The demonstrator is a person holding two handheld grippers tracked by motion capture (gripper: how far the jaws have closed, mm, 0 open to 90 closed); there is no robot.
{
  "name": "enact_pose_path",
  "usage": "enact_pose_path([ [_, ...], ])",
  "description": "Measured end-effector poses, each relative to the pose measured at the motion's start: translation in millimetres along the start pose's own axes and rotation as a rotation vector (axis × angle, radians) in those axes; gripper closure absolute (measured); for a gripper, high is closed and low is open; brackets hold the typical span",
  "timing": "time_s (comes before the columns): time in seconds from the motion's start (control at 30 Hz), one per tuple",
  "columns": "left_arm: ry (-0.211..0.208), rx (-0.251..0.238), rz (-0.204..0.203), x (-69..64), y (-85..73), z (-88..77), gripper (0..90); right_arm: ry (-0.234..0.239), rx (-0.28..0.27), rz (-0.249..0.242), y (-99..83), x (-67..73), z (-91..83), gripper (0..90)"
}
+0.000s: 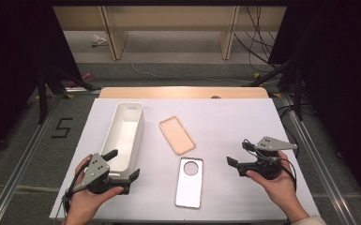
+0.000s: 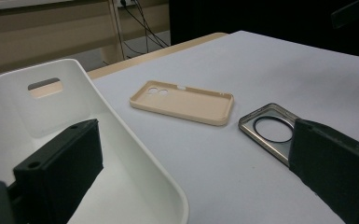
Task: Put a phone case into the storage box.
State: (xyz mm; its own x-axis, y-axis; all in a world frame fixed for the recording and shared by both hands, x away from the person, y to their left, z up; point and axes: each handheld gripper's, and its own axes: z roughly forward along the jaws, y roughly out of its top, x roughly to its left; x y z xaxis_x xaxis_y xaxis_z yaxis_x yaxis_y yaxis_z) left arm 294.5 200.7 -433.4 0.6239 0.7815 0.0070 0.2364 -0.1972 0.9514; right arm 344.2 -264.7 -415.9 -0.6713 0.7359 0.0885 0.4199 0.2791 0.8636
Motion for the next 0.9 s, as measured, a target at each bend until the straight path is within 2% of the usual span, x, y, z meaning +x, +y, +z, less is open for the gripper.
enact_pose_path([
  [0.23, -0.008, 0.009, 0.001, 0.0, -0.8, 1.1, 2.5, 0.021, 0.051, -0.035, -1.1, 3.8, 5.7, 16.4],
  [0.33, -0.01, 0.012, 0.006, 0.0, -0.8, 1.4, 2.5, 0.033, 0.055, -0.045, -0.6, 6.1, 7.4, 16.4],
  [0.53, -0.013, 0.026, 0.022, 1.2, -1.6, 4.1, 2.9, 0.059, 0.075, -0.099, 4.0, 14.8, 12.1, 17.3],
  [0.63, -0.016, 0.03, 0.023, 1.6, -2.0, 5.5, 3.2, 0.078, 0.108, -0.144, 9.6, 22.1, 17.0, 21.6],
  [0.73, -0.019, 0.031, 0.025, 0.7, -1.9, 5.9, 3.5, 0.107, 0.166, -0.205, 15.8, 34.0, 24.2, 27.7],
  [0.9, -0.024, 0.034, 0.029, -0.1, -2.1, 6.7, 3.7, 0.161, 0.26, -0.277, 17.9, 51.3, 36.9, 29.8],
])
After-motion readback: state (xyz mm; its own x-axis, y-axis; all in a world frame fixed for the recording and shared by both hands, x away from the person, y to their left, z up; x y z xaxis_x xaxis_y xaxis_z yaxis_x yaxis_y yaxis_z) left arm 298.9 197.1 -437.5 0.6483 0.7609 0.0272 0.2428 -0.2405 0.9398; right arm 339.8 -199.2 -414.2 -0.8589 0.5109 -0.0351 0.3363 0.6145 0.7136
